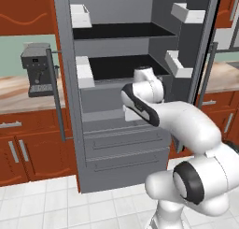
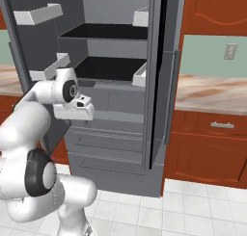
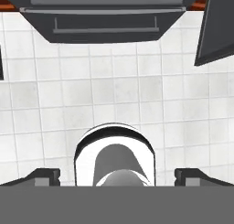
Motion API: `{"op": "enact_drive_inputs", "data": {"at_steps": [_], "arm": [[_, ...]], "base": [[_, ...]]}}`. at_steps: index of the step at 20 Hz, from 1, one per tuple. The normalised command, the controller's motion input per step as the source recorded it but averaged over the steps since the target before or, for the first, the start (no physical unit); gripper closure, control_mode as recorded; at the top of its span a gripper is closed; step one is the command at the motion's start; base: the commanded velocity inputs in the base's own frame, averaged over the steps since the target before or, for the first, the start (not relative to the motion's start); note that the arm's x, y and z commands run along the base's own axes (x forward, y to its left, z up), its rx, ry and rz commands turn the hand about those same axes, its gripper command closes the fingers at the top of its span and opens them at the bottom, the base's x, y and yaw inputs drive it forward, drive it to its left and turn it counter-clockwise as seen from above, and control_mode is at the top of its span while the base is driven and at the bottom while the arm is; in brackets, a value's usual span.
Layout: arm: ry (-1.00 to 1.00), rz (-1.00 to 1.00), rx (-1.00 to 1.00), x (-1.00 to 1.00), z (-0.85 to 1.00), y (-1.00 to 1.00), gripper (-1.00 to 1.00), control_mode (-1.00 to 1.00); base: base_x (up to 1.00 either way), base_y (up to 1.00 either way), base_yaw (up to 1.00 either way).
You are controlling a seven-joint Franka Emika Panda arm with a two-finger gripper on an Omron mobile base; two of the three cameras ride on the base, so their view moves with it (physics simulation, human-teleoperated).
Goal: Place one of the steaks on the plate and the other in the bowl. Then place the bowl in the fridge.
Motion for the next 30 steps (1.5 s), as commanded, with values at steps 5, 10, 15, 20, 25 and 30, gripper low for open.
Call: {"op": "enact_drive_inputs", "data": {"at_steps": [5, 10, 15, 20, 25, 30], "arm": [[-0.17, 0.0, 0.03, -0.51, -0.36, -0.35, -1.0, -1.0], [-0.07, 0.01, 0.0, 0.14, -0.41, -0.08, -1.0, -1.0], [0.02, 0.0, -0.01, 0.36, -0.21, -0.11, -1.0, -1.0], [0.01, 0.0, 0.0, 0.0, -0.01, -0.02, -1.0, -1.0], [-0.13, -0.45, 0.04, -0.26, -0.35, -0.12, -1.0, -1.0], [0.0, 0.0, 0.0, 0.0, 0.0, 0.0, -1.0, 1.0]], "base": [[0.0, 0.0, 0.0], [0.0, 0.0, 0.0], [0.0, 0.0, 0.0], [0.0, 0.0, 0.0], [0.0, 0.0, 0.0], [-0.31, -0.31, -0.75]]}}
